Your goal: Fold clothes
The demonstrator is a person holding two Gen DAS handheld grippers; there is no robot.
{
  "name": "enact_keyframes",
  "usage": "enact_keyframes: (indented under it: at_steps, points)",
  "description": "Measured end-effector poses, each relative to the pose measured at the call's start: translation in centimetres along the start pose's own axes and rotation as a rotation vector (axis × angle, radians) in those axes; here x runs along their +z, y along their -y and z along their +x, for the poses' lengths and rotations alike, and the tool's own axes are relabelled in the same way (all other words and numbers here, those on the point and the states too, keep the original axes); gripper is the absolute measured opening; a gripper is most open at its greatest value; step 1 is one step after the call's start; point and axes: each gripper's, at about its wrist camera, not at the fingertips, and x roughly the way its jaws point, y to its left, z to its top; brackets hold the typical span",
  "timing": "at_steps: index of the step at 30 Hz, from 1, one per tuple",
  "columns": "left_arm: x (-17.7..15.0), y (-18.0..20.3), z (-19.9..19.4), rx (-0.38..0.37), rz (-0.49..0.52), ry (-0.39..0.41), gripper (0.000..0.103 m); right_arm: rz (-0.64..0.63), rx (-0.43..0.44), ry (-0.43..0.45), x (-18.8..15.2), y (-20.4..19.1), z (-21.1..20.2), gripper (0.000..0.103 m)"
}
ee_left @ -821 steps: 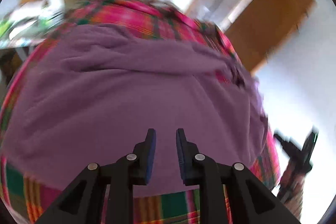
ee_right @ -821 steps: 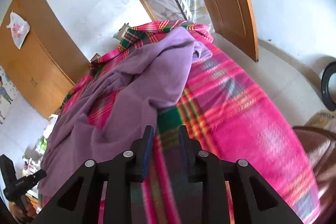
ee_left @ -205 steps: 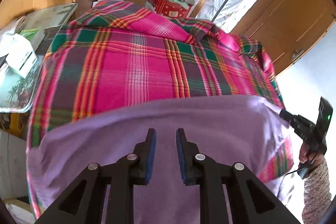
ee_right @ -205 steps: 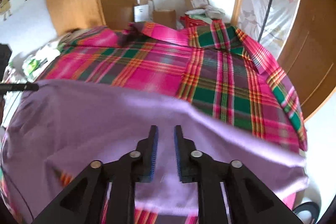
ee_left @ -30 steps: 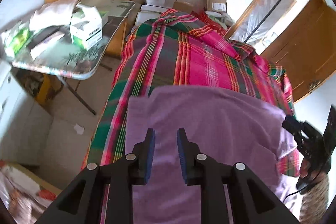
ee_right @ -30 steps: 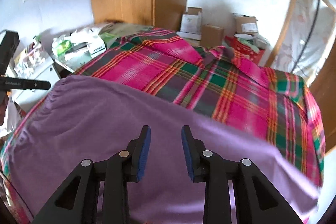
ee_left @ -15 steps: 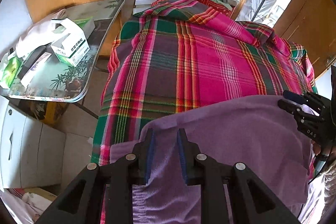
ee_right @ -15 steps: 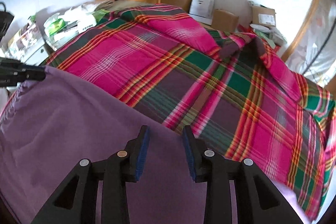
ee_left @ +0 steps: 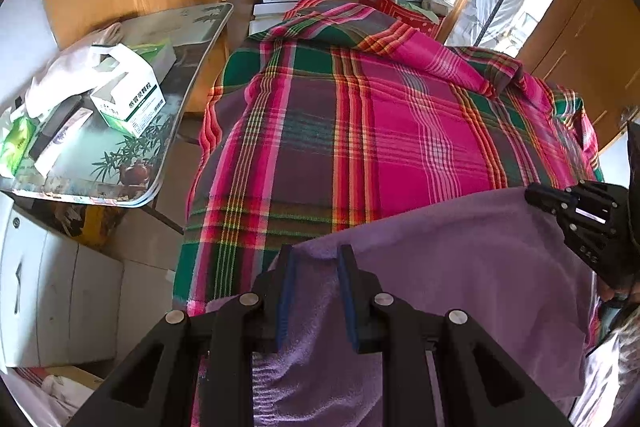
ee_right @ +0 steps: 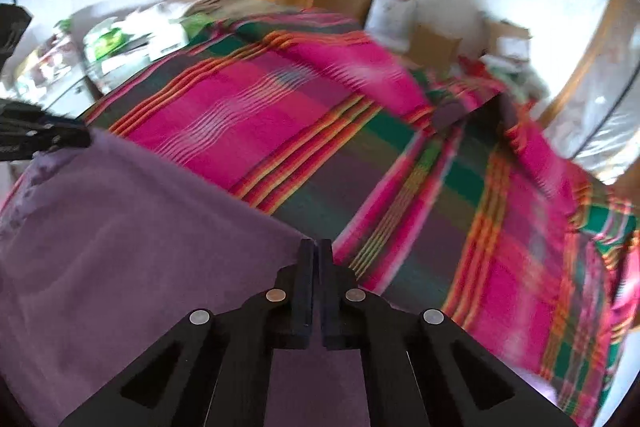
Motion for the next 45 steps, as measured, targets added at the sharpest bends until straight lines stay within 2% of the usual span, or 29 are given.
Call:
enact_keyframes:
  at_steps: [3, 7, 10, 13, 15, 17, 23, 28, 35, 37, 38, 39, 45]
  points:
    - [0.1, -0.3, 0.1, -0.011, -0.019, 0.003, 0.022, 0.015, -0.003, -0.026, 0.2, 0.2, 0.7, 0.002]
    - [0.0, 0.2, 0.0, 0.003, 0.024, -0.003, 0.022, 0.024, -0.017, -0.014, 0.0, 0.9, 0.4, 0.002]
    - [0.2, 0.0, -0.5, -0.014, 0.035, 0.005, 0.022, 0.048, -0.004, -0.007, 0.0, 1.6, 0.1, 0.005]
    - [0.3, -0.3, -1.6, -0.027, 0.055, 0.044, 0.022, 0.071, 0.039, 0.011, -0.3, 2.3, -0.6, 0.011]
    - [0.4, -0.1, -2.2, -0.058, 0.095, 0.048, 0.023, 0.076, 0.066, 0.020, -0.3, 2.4, -1.0, 0.028]
    - [0.4, 0.2, -2.3, -0.090, 0.144, 0.037, 0.027, 0.061, 0.089, 0.030, -0.3, 2.0, -1.3, 0.032]
    - [-0.1, 1.5, -2.0, -0.107, 0.253, 0.026, 0.028, -0.023, 0.119, 0.009, -0.3, -0.1, -0.9, 0.033]
    - [-0.3, 1.6, -0.7, -0.101, 0.256, -0.015, 0.028, -0.092, 0.100, 0.005, -0.4, -1.3, -0.2, 0.033]
    - [0.1, 1.0, -0.1, -0.074, 0.252, -0.012, 0.028, -0.068, 0.180, 0.002, 0.0, -0.8, 0.7, 0.034]
    - [0.0, 1.1, -0.1, -0.091, 0.268, -0.010, 0.034, -0.052, 0.211, 0.003, 0.1, -0.7, 0.9, 0.034]
    - [-0.1, 1.1, -0.1, -0.110, 0.281, -0.011, 0.043, -0.045, 0.226, 0.003, 0.1, -0.7, 0.9, 0.034]
    - [-0.2, 1.1, -0.1, -0.130, 0.294, -0.011, 0.047, -0.039, 0.240, 0.002, 0.2, -0.7, 1.0, 0.034]
    - [-1.1, 2.0, -0.2, -0.111, 0.417, 0.011, 0.049, -0.049, 0.266, 0.006, 0.6, -1.0, 1.3, 0.036]
